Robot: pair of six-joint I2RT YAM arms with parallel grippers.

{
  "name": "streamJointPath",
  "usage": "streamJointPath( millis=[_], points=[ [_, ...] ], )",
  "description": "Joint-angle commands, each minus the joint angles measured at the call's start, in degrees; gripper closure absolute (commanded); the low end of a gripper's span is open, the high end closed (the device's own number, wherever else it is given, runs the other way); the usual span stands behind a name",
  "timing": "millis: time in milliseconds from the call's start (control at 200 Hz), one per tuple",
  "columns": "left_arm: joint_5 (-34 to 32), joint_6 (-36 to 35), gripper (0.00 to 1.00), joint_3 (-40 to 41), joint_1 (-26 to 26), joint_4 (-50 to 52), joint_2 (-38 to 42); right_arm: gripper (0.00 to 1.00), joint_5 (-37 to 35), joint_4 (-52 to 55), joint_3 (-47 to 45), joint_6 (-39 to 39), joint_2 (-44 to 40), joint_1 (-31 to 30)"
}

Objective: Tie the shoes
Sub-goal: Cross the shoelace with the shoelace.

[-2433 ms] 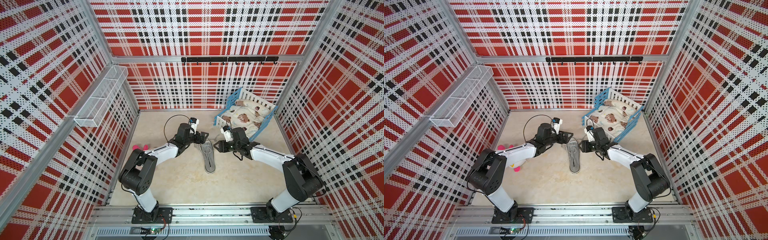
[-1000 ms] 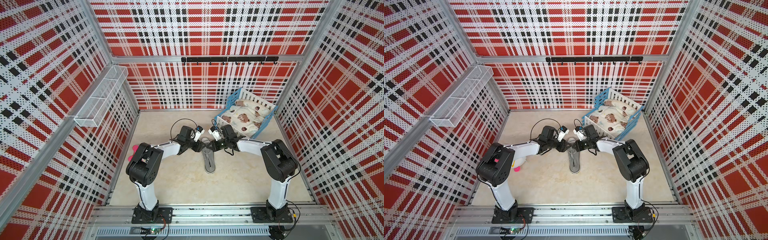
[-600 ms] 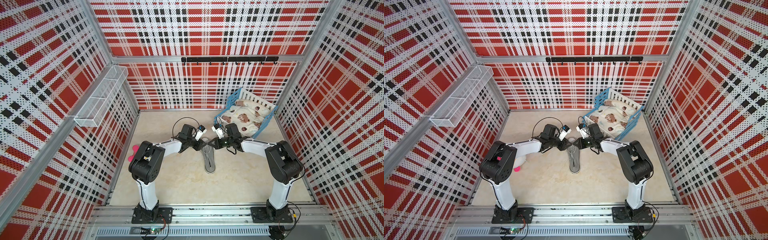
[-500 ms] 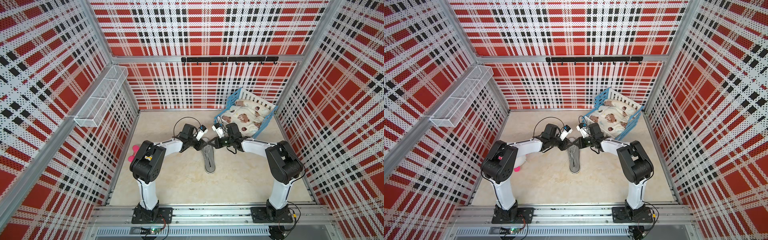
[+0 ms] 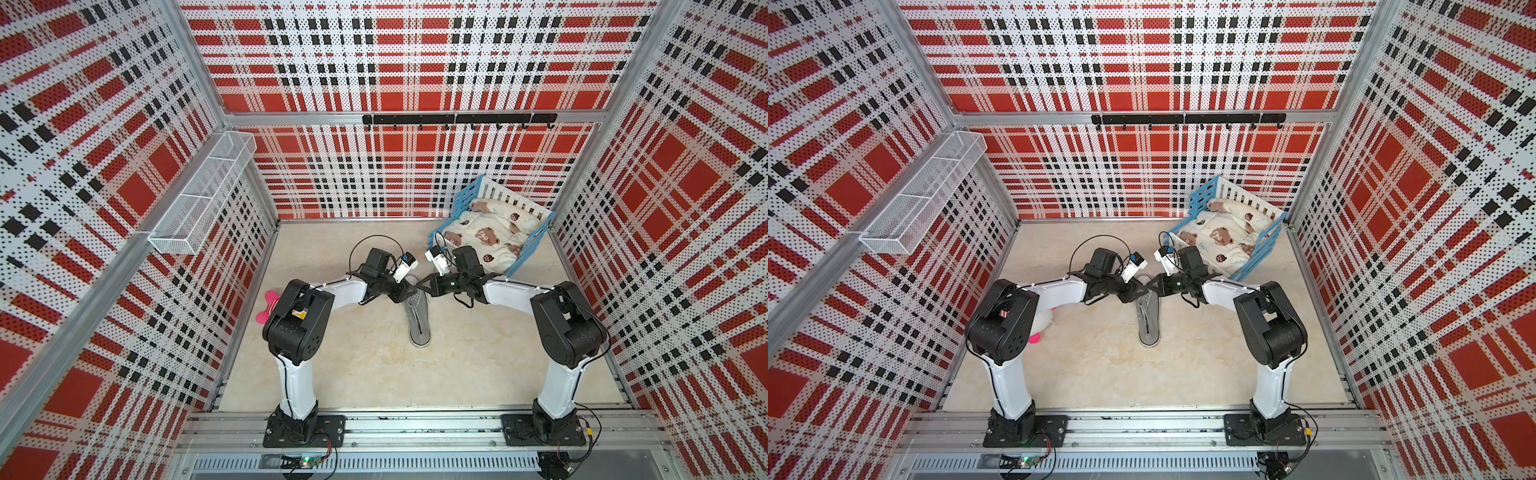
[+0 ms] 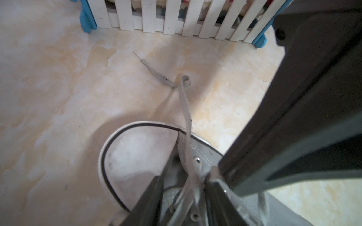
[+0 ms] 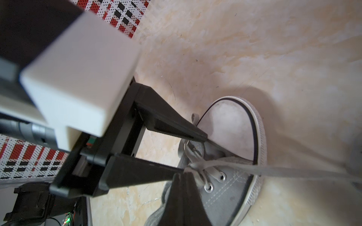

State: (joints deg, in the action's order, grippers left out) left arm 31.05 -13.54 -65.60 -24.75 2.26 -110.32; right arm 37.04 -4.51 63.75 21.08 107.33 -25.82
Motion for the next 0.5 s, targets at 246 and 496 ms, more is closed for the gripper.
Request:
streamJointPath(
  millis=[246, 496],
  points=[
    [5.9, 0.1, 0.52, 2.1, 2.0, -1.7, 2.7, 1.0, -0.9, -0.4, 0.1, -0.5, -1.2, 0.7],
    [5.7, 0.3, 0.49, 2.3, 1.9, -2.5, 2.0, 1.0, -0.3, -0.4, 0.7, -0.3, -0.9, 0.8]
  ],
)
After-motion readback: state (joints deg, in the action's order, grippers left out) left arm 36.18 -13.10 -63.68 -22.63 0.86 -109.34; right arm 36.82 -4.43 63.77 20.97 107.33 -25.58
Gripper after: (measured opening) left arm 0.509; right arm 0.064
